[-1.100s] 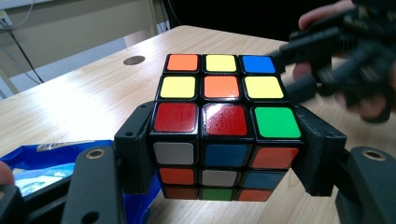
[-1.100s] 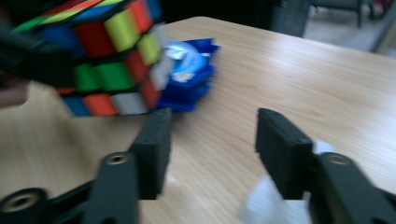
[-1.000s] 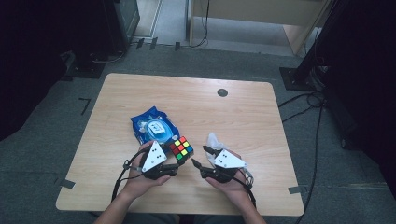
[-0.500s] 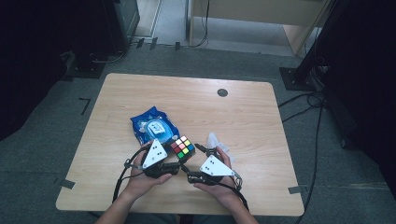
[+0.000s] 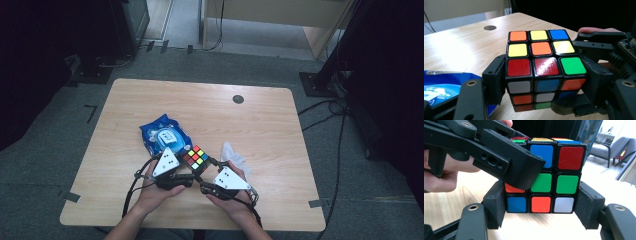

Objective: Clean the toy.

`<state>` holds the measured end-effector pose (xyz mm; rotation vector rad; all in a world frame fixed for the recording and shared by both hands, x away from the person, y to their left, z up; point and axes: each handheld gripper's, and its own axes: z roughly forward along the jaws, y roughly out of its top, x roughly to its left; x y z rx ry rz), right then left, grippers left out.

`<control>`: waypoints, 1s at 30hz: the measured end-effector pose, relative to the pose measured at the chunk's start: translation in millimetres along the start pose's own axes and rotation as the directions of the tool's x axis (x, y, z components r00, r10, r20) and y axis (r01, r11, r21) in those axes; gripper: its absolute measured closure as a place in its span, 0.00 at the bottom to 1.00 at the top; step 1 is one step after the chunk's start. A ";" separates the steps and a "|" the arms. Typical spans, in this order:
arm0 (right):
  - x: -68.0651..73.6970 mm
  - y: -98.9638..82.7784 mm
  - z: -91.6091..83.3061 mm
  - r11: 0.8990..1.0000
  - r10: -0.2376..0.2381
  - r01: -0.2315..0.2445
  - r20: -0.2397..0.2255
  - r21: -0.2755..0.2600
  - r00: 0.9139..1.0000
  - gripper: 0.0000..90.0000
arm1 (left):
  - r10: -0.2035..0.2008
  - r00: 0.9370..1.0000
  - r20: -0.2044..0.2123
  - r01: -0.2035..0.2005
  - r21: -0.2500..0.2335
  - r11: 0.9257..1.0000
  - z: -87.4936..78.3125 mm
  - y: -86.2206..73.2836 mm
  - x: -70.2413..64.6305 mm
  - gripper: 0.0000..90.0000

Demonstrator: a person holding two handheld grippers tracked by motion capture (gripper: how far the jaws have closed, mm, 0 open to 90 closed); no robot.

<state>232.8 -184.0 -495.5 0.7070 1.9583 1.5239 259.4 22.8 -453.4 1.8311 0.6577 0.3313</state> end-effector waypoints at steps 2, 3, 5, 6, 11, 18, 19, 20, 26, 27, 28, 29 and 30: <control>-0.8 0.5 -0.6 1.000 0.006 -0.006 -0.012 0.009 1.000 0.39 | -0.009 1.000 0.013 0.009 -0.009 1.000 -1.2 0.6 2.0 0.33; -1.4 0.4 -0.7 1.000 0.004 -0.004 -0.017 0.015 1.000 0.39 | -0.013 1.000 0.020 0.013 -0.015 1.000 -2.1 1.1 3.0 0.33; -2.6 -0.1 -1.1 1.000 0.009 -0.008 -0.023 0.025 1.000 0.39 | -0.024 0.999 0.031 0.025 -0.031 0.999 -3.9 2.0 4.8 0.32; -3.6 -0.5 -1.2 0.999 0.015 -0.014 -0.026 0.031 1.000 0.39 | -0.031 0.999 0.038 0.033 -0.039 0.999 -5.3 2.6 6.2 0.32; -8.9 -1.2 -3.0 0.998 0.045 -0.043 -0.036 0.045 0.998 0.39 | -0.059 0.996 0.066 0.063 -0.072 0.995 -8.7 3.5 10.3 0.31; -23.6 -2.8 -9.2 0.993 0.102 -0.101 -0.021 0.066 0.995 0.39 | -0.091 0.994 0.058 0.098 -0.134 0.986 -18.8 4.6 24.8 0.29; -26.3 -3.0 -10.2 0.992 0.110 -0.109 -0.013 0.067 0.994 0.39 | -0.096 0.994 0.059 0.104 -0.135 0.985 -19.1 4.0 26.3 0.28; -28.3 -3.0 -11.1 0.991 0.119 -0.118 -0.009 0.065 0.993 0.39 | -0.094 0.994 0.051 0.100 -0.126 0.987 -18.7 2.7 28.2 0.26; -48.4 0.7 -21.5 0.981 0.183 -0.182 -0.005 0.061 0.983 0.39 | 0.036 0.998 -0.051 -0.039 -0.047 0.998 -10.6 -7.4 27.3 0.24; -52.2 2.3 -24.4 0.978 0.201 -0.200 -0.008 0.062 0.980 0.39 | 0.067 0.996 -0.066 -0.069 -0.032 0.997 -9.2 -8.8 26.3 0.24; -54.7 3.4 -26.1 0.976 0.211 -0.210 -0.007 0.057 0.977 0.39 | 0.099 0.992 -0.079 -0.100 -0.010 0.995 -6.8 -11.3 24.2 0.23; -58.8 6.0 -29.1 0.968 0.243 -0.242 -0.012 0.063 0.970 0.39 | 0.112 0.991 -0.078 -0.112 -0.001 0.994 -5.2 -12.9 23.1 0.23; -61.4 7.8 -30.3 0.963 0.262 -0.260 -0.016 0.066 0.965 0.39 | 0.129 0.989 -0.078 -0.128 0.013 0.992 -3.1 -14.8 21.3 0.23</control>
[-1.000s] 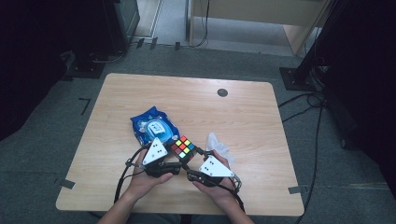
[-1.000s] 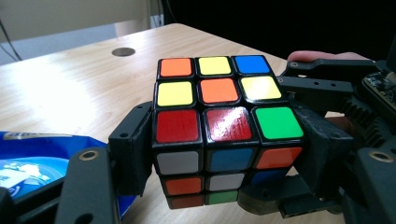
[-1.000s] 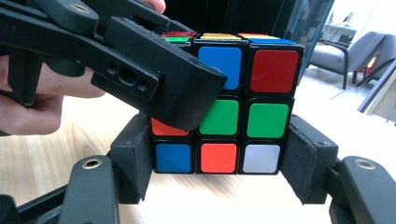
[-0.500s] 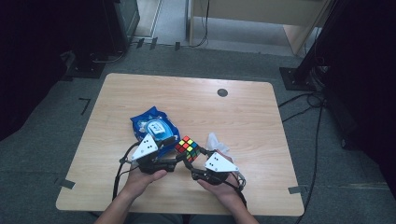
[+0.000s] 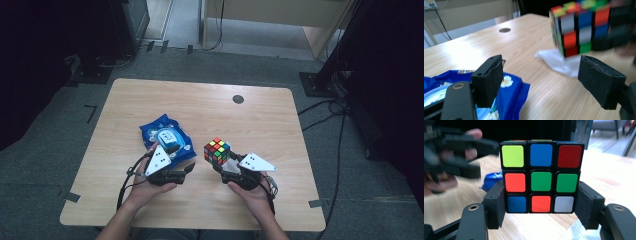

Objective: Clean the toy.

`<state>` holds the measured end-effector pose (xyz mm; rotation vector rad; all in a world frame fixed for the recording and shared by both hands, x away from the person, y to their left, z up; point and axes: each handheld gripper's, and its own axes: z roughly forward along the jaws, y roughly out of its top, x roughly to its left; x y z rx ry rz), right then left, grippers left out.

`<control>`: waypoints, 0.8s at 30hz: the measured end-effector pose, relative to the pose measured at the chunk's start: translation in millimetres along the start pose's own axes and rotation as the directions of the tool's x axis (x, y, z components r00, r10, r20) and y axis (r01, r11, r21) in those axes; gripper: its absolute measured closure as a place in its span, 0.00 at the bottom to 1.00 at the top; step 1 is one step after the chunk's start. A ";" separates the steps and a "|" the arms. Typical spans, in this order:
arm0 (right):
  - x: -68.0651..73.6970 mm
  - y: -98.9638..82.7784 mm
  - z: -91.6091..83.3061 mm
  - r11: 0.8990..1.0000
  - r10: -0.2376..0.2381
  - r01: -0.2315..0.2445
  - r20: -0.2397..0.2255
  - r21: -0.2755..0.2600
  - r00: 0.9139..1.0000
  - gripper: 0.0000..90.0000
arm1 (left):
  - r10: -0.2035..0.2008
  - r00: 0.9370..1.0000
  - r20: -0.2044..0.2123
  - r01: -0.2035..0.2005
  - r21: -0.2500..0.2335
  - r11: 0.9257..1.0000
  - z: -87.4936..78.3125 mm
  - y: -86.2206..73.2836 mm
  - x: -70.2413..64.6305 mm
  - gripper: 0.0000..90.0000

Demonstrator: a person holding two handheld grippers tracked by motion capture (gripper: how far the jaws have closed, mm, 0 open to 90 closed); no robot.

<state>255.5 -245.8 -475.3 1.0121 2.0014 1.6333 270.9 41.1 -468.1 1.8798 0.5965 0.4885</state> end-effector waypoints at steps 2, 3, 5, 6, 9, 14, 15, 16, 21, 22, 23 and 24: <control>-2.5 6.1 -3.9 0.999 0.051 -0.051 -0.019 0.010 0.999 0.39 | 0.051 0.999 -0.019 -0.050 0.028 0.998 5.4 -2.8 -6.6 0.22; -2.4 10.0 -5.7 0.997 0.078 -0.077 -0.041 0.025 0.996 0.39 | 0.070 0.997 -0.019 -0.069 0.038 0.997 7.4 -3.6 -9.3 0.22; 0.5 14.8 -7.0 0.994 0.099 -0.096 -0.069 0.049 0.993 0.39 | 0.097 0.995 -0.027 -0.095 0.051 0.994 10.2 -4.6 -13.3 0.22; 3.1 17.1 -6.9 0.993 0.102 -0.097 -0.080 0.061 0.992 0.39 | 0.112 0.993 -0.031 -0.110 0.056 0.992 11.6 -5.1 -15.6 0.21; 12.9 22.8 -4.7 0.990 0.102 -0.090 -0.108 0.111 0.989 0.39 | 0.154 0.987 -0.048 -0.151 0.062 0.987 13.1 -5.7 -19.6 0.21; 24.2 25.8 2.2 0.976 0.123 -0.100 -0.114 0.191 0.986 0.39 | 0.232 0.970 -0.073 -0.228 0.067 0.971 14.1 -6.0 -27.7 0.21; 25.8 25.8 3.6 0.974 0.125 -0.100 -0.114 0.201 0.986 0.39 | 0.260 0.962 -0.079 -0.254 0.072 0.964 13.9 -5.8 -29.6 0.20; 27.3 25.9 5.3 0.970 0.137 -0.108 -0.118 0.219 0.984 0.39 | 0.275 0.958 -0.080 -0.270 0.073 0.960 13.9 -5.7 -31.1 0.20; 30.8 25.9 11.4 0.949 0.179 -0.137 -0.125 0.284 0.976 0.39 | 0.323 0.943 -0.076 -0.318 0.067 0.946 13.9 -5.7 -36.2 0.20; 31.0 25.8 12.2 0.946 0.184 -0.141 -0.128 0.292 0.974 0.39 | 0.340 0.937 -0.079 -0.335 0.072 0.940 13.7 -6.0 -37.2 0.20; 31.2 25.9 12.7 0.941 0.194 -0.149 -0.125 0.303 0.973 0.39 | 0.349 0.934 -0.080 -0.343 0.074 0.936 13.7 -6.2 -38.2 0.20; 30.8 26.0 13.4 0.936 0.206 -0.158 -0.128 0.314 0.970 0.39 | 0.361 0.929 -0.081 -0.356 0.074 0.932 13.6 -6.6 -39.4 0.20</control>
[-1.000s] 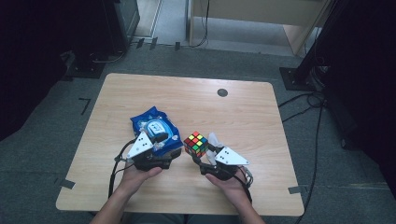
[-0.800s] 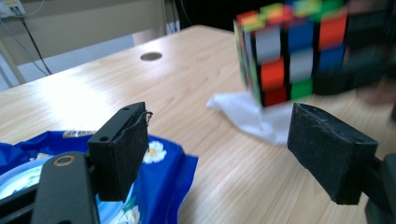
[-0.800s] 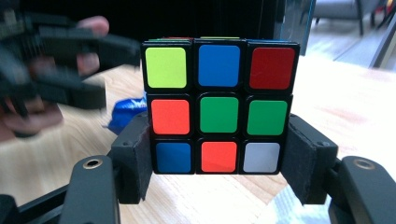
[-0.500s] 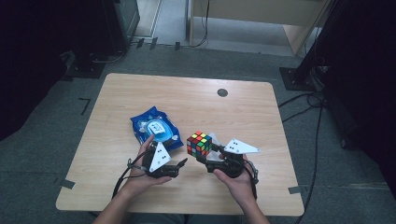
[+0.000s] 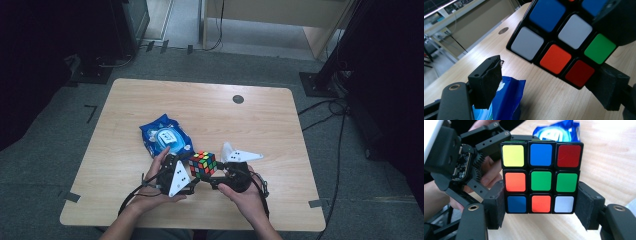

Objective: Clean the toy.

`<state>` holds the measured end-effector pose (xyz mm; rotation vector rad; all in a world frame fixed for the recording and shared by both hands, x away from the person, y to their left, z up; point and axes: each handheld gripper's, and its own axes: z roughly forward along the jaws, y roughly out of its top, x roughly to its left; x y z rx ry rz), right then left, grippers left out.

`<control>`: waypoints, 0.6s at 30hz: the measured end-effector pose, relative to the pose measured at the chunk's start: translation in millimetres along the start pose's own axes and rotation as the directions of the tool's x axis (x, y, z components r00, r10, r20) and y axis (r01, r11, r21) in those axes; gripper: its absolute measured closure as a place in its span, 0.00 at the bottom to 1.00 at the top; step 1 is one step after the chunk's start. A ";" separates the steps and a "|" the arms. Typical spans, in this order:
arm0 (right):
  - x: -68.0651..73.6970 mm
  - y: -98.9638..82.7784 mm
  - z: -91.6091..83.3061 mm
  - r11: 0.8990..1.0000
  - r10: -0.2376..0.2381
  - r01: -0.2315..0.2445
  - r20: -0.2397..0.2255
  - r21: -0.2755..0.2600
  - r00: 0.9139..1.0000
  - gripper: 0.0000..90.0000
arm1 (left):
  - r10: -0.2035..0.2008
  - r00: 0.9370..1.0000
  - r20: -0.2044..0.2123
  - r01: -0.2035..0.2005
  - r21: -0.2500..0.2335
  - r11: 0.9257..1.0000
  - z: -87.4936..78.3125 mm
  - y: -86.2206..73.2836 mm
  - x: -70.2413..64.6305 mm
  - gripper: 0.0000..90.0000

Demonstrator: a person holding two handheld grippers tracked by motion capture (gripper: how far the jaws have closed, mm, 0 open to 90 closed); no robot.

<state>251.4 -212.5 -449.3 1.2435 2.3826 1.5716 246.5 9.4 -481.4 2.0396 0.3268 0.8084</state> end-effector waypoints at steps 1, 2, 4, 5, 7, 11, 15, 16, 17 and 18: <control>-0.4 0.2 0.5 1.000 0.013 -0.013 -0.009 0.015 1.000 0.39 | 0.016 1.000 -0.007 -0.016 0.002 1.000 -0.3 0.1 -1.2 0.21; -0.9 0.3 1.2 1.000 0.018 -0.018 -0.015 0.019 1.000 0.39 | 0.032 0.999 -0.012 -0.032 0.001 0.999 -0.4 0.3 -2.8 0.21; -1.4 0.1 2.2 0.999 0.030 -0.030 -0.017 0.034 0.999 0.39 | 0.056 0.998 -0.018 -0.056 0.003 0.998 -0.3 0.7 -5.4 0.22; -1.3 0.1 2.9 0.998 0.041 -0.040 -0.020 0.043 0.999 0.39 | 0.067 0.997 -0.022 -0.067 0.005 0.998 0.0 0.6 -6.8 0.23; -1.3 0.0 4.1 0.998 0.042 -0.040 -0.026 0.057 0.999 0.39 | 0.094 0.995 -0.023 -0.094 0.007 0.996 0.6 0.4 -11.0 0.27; -1.4 -0.7 6.7 0.997 0.035 -0.033 -0.017 0.069 0.999 0.39 | 0.127 0.991 -0.031 -0.126 0.020 0.992 1.8 -0.1 -14.4 0.34; -3.3 -1.5 5.0 1.000 0.009 -0.009 -0.027 0.018 1.000 0.38 | 0.090 0.995 -0.033 -0.090 0.009 0.996 1.6 -0.1 -12.8 0.35; -3.5 -1.5 3.7 1.000 0.009 -0.009 -0.026 0.003 1.000 0.37 | 0.077 0.997 -0.030 -0.076 0.008 0.997 1.2 -0.2 -11.7 0.36; -4.2 -1.1 1.5 1.000 0.003 -0.004 -0.019 -0.018 1.000 0.36 | 0.055 0.998 -0.026 -0.055 0.000 0.998 0.9 -0.5 -10.6 0.37; -5.7 -0.5 -1.1 0.999 0.003 -0.004 -0.024 -0.034 1.000 0.36 | 0.033 0.999 -0.025 -0.033 -0.005 0.999 0.6 -1.0 -9.1 0.37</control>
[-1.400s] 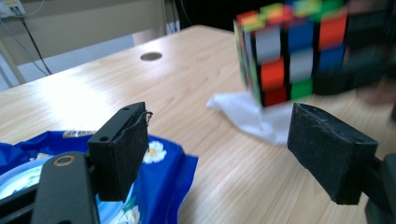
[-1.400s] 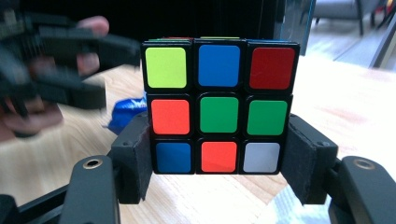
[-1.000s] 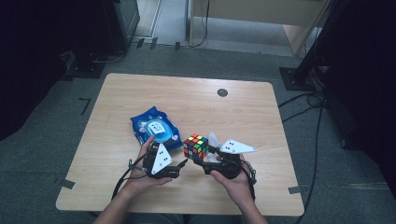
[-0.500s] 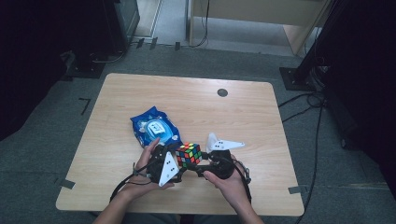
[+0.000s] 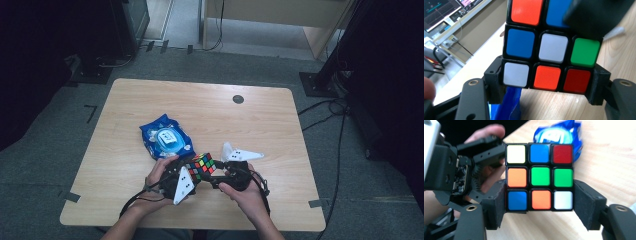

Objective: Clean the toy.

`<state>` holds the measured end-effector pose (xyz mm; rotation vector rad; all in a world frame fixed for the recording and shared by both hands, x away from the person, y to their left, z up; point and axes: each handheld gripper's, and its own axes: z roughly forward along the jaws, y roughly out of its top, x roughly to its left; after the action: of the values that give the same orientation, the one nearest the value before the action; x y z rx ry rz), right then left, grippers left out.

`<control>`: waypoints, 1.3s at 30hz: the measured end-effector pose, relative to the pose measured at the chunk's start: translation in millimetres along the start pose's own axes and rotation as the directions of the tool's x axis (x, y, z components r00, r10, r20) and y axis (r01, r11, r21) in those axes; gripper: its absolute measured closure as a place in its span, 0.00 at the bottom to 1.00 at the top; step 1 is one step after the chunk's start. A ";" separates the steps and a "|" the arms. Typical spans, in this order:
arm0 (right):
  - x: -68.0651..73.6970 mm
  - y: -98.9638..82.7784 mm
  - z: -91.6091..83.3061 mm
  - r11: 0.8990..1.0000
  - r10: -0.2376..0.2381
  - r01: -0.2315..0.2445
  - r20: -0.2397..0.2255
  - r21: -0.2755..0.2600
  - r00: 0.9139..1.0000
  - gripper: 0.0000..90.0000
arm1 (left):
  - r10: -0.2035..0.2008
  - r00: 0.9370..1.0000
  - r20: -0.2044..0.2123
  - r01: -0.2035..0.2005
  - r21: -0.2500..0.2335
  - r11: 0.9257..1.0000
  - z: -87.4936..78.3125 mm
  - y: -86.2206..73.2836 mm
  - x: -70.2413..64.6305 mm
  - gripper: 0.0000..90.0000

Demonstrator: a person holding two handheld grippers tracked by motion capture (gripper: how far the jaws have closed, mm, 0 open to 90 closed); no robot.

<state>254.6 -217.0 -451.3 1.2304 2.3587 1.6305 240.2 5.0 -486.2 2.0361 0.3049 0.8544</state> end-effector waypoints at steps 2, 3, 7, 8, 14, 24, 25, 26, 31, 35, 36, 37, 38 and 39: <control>-4.8 1.8 -7.0 0.999 0.016 -0.018 -0.032 -0.043 0.999 0.35 | -0.024 1.000 -0.003 0.024 0.002 1.000 -0.6 -0.9 3.1 0.37; -8.7 3.0 -12.2 0.997 0.029 -0.033 -0.047 -0.072 0.998 0.34 | -0.039 0.999 -0.003 0.039 -0.001 0.999 -1.0 -1.4 4.5 0.37; -26.4 4.6 -30.3 0.983 0.062 -0.065 -0.022 -0.170 0.998 0.36 | -0.089 0.996 -0.008 0.089 -0.002 0.996 -3.0 -3.3 11.7 0.37; -31.1 3.8 -33.7 0.982 0.068 -0.065 0.008 -0.178 0.998 0.36 | -0.103 0.995 -0.005 0.103 0.000 0.995 -3.3 -4.3 14.1 0.37; -59.6 -17.5 -25.5 0.996 -0.010 0.033 0.266 -0.083 0.964 0.42 | -0.212 0.977 0.012 0.213 -0.029 0.977 -7.7 -7.1 26.1 0.37; -69.9 -39.0 5.9 0.992 -0.123 0.112 0.408 0.050 0.905 0.53 | -0.316 0.947 0.064 0.320 -0.060 0.946 -11.0 -9.3 33.1 0.37; -71.2 -40.4 6.9 0.994 -0.106 0.092 0.407 0.055 0.907 0.55 | -0.325 0.943 0.070 0.329 -0.062 0.942 -11.5 -9.2 33.7 0.37; -72.8 -41.5 7.9 0.994 -0.105 0.088 0.413 0.060 0.905 0.58 | -0.330 0.941 0.073 0.335 -0.063 0.940 -12.0 -9.2 34.3 0.37; -77.0 -44.8 9.3 0.995 -0.087 0.055 0.432 0.088 0.898 0.70 | -0.341 0.936 0.082 0.347 -0.063 0.936 -12.8 -9.2 35.2 0.37; -78.0 -44.9 8.5 0.994 -0.092 0.056 0.440 0.093 0.893 0.83 | -0.340 0.936 0.092 0.346 -0.063 0.936 -12.8 -8.7 34.0 0.37; -78.5 -45.0 7.7 0.994 -0.086 0.050 0.441 0.093 0.893 0.88 | -0.338 0.936 0.095 0.344 -0.064 0.937 -12.8 -8.4 33.5 0.37; -79.9 -44.9 6.4 0.995 -0.082 0.047 0.437 0.090 0.896 0.92 | -0.337 0.937 0.097 0.344 -0.065 0.937 -12.8 -8.2 33.1 0.37; -79.9 -44.7 5.5 0.995 -0.073 0.039 0.438 0.087 0.896 0.95 | -0.336 0.937 0.097 0.343 -0.066 0.937 -12.7 -7.9 32.5 0.37; -79.5 -44.2 4.2 0.996 -0.072 0.039 0.438 0.083 0.896 0.97 | -0.335 0.937 0.099 0.342 -0.064 0.937 -12.7 -7.8 32.2 0.37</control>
<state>285.3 -268.3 -519.9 1.3572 2.1538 1.1056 256.1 33.9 -473.1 1.8668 0.5467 0.5539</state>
